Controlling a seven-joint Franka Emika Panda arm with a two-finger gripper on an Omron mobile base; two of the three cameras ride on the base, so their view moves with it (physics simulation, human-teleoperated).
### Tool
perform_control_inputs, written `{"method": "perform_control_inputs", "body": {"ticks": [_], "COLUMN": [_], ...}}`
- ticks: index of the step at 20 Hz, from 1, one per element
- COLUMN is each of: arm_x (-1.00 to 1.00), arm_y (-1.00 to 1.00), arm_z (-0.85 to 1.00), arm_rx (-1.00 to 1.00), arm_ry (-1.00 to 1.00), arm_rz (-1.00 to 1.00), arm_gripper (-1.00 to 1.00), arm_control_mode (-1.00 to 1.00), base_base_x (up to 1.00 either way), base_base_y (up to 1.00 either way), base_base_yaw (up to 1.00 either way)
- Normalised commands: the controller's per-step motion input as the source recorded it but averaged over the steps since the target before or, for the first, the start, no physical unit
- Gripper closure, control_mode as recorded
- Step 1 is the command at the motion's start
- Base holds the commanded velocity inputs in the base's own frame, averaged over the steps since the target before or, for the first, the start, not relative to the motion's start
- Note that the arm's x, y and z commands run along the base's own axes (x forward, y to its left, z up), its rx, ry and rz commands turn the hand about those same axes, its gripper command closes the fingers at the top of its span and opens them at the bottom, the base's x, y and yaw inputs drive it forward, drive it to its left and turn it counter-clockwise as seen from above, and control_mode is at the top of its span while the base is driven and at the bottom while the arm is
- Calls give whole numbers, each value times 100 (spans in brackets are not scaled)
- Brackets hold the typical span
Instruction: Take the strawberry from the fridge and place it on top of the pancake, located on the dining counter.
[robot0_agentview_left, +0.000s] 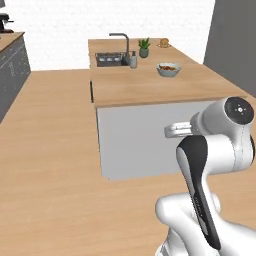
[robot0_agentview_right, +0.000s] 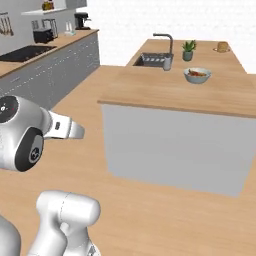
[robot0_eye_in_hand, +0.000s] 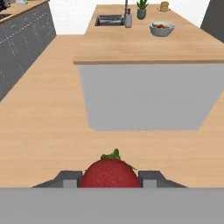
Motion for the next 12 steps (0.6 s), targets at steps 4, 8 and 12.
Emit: {"method": "perform_control_inputs", "body": {"ticks": [4, 8, 12], "arm_x": [0, 0, 0], "arm_y": [0, 0, 0], "arm_z": [0, 0, 0], "arm_rx": [0, 0, 0], "arm_ry": [0, 0, 0], "arm_rz": [0, 0, 0], "arm_gripper": [100, 100, 100], "arm_control_mode": [100, 100, 100], "base_base_x": [48, 51, 59], "base_base_y": [-100, -100, -100], "base_base_yaw": [-20, -16, -15]}}
